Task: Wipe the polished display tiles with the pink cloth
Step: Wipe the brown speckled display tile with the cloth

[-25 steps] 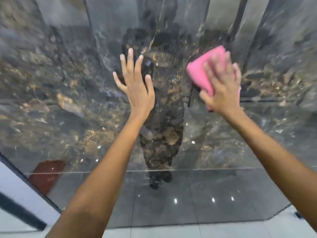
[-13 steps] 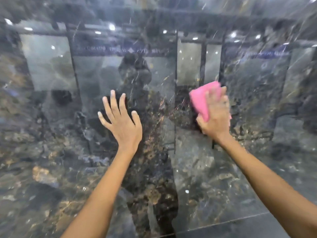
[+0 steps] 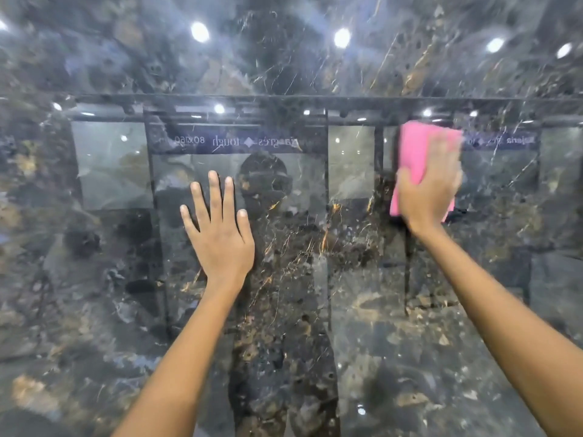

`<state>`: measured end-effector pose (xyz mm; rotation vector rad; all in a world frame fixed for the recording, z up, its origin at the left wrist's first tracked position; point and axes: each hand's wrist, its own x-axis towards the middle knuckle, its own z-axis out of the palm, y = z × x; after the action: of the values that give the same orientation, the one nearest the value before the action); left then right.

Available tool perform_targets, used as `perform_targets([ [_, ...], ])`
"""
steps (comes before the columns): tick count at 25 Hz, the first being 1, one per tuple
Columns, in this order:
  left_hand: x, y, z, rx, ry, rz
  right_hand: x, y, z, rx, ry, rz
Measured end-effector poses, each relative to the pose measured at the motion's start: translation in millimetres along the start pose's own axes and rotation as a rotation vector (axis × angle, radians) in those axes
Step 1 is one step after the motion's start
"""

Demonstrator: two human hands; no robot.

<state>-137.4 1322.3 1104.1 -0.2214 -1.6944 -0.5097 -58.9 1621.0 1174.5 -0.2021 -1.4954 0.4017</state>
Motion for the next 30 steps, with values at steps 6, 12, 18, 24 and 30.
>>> perform_targets([
  [6,1.3,-3.1,1.6,-0.046,0.036,0.009,-4.2,-115.8,43.2,0.167,-0.227,-0.56],
  [12,1.1,-2.0,-1.4,-0.029,0.03,-0.004,-58.6,-0.8,12.8,-0.01,-0.499,-1.465],
  [18,-17.5,11.4,-6.9,-0.111,-0.023,-0.073,-40.6,41.8,-5.4,0.082,-0.089,-0.044],
  [24,-129.8,-0.3,7.7,-0.015,-0.119,-0.141,-181.8,80.4,-11.0,-0.067,-0.575,-1.373],
  [30,-133.6,-7.6,16.1,0.03,-0.074,-0.087,-48.0,-14.8,19.8,0.141,-0.089,-0.311],
])
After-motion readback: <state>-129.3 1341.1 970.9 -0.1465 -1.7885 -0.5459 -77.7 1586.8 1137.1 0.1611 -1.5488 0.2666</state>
